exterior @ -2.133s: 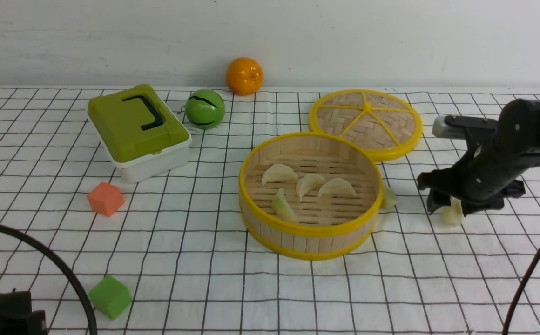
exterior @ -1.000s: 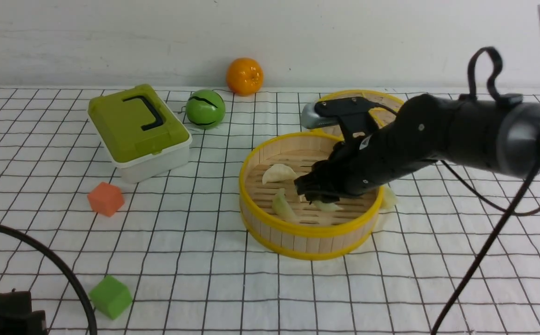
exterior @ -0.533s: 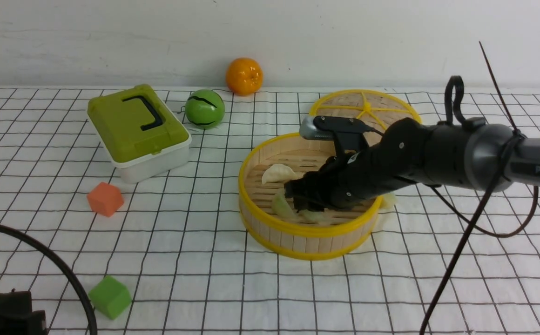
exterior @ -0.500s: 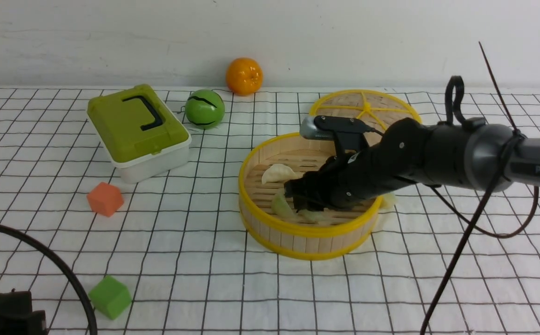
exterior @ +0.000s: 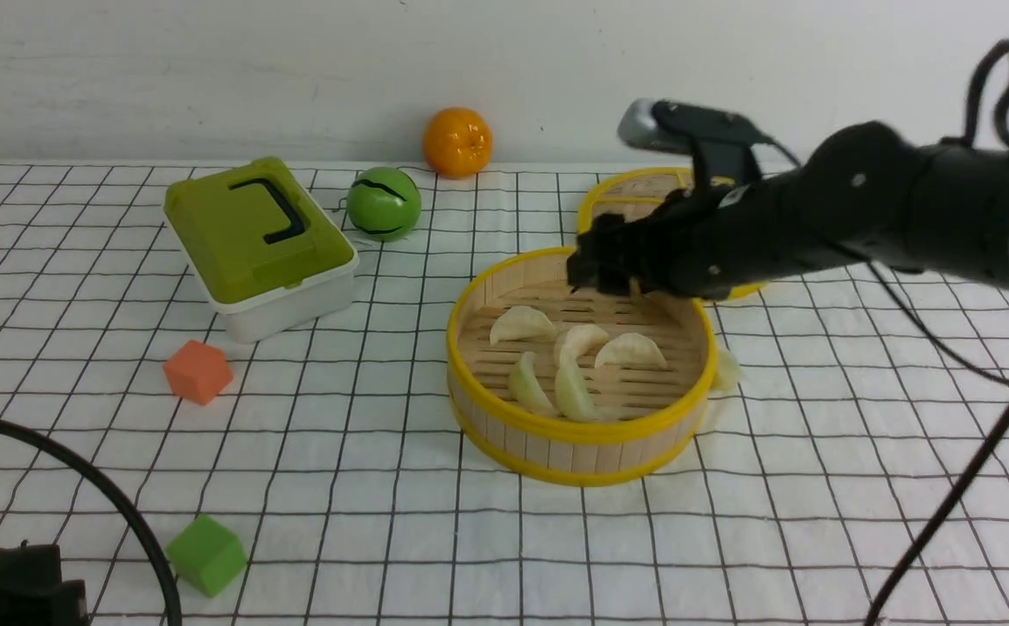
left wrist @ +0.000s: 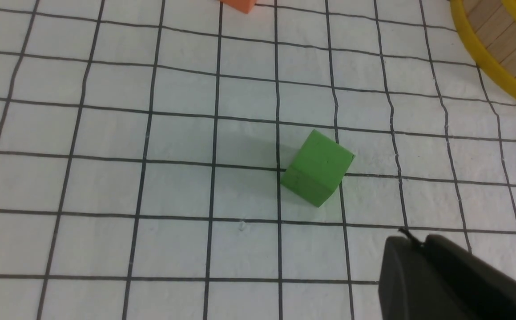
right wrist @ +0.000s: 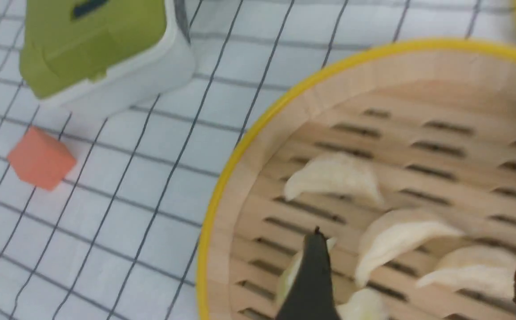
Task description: Put the dumplings into the steamer on the table with the white tablecloth.
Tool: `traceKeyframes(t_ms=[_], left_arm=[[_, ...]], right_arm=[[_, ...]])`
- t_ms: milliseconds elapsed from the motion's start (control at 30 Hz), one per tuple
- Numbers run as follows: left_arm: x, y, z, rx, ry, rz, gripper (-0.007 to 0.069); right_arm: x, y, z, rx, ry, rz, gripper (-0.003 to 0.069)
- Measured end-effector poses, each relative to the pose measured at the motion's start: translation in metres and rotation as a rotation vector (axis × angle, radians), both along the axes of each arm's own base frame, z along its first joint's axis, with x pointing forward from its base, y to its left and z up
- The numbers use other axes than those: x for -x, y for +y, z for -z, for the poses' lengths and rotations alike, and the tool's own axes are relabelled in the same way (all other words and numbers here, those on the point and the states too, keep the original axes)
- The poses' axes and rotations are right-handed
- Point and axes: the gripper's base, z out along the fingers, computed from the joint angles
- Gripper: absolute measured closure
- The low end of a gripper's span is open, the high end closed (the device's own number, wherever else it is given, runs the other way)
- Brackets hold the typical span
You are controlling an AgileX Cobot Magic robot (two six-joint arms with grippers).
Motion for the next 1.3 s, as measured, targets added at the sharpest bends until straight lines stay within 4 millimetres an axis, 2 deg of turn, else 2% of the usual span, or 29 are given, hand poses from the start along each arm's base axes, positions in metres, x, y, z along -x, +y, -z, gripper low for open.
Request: traceKeyframes(t_ms=[100, 167, 267, 333, 367, 533, 667, 900, 1300], left_arm=[[0.0, 0.0, -0.001, 0.003, -0.008, 0.003, 0.0585], [-0.001, 0.0, -0.001, 0.003, -0.012, 0.004, 0.0585], [-0.001, 0.0, -0.001, 0.003, -0.015, 0.005, 0.0585], [-0.001, -0.001, -0.001, 0.003, -0.016, 0.005, 0.0585], [-0.001, 0.0, -0.001, -0.001, -0.019, 0.006, 0.0585], [-0.001, 0.0, -0.001, -0.002, -0.021, 0.006, 0.0585], [-0.001, 0.0, -0.001, -0.003, -0.021, 0.007, 0.0585], [-0.001, 0.0, -0.001, -0.003, -0.02, 0.007, 0.058], [-0.001, 0.0, 0.002, -0.006, -0.013, 0.007, 0.0574]], right_arm=[[-0.007, -0.039, -0.008, 0.072, -0.031, 0.034, 0.0106], [-0.012, -0.064, -0.002, 0.134, -0.009, 0.043, 0.0106], [-0.022, -0.097, 0.028, 0.225, 0.08, 0.022, 0.0106], [-0.024, -0.103, 0.039, 0.244, 0.117, 0.001, 0.0106], [-0.027, -0.108, 0.058, 0.267, 0.171, -0.038, 0.0106], [-0.028, -0.099, 0.085, 0.33, 0.203, -0.197, 0.0106], [-0.029, -0.084, 0.092, 0.351, 0.159, -0.279, 0.0106], [-0.042, -0.087, 0.104, 0.368, 0.09, -0.204, 0.0119], [-0.041, -0.084, 0.102, 0.346, 0.093, -0.194, 0.0229]])
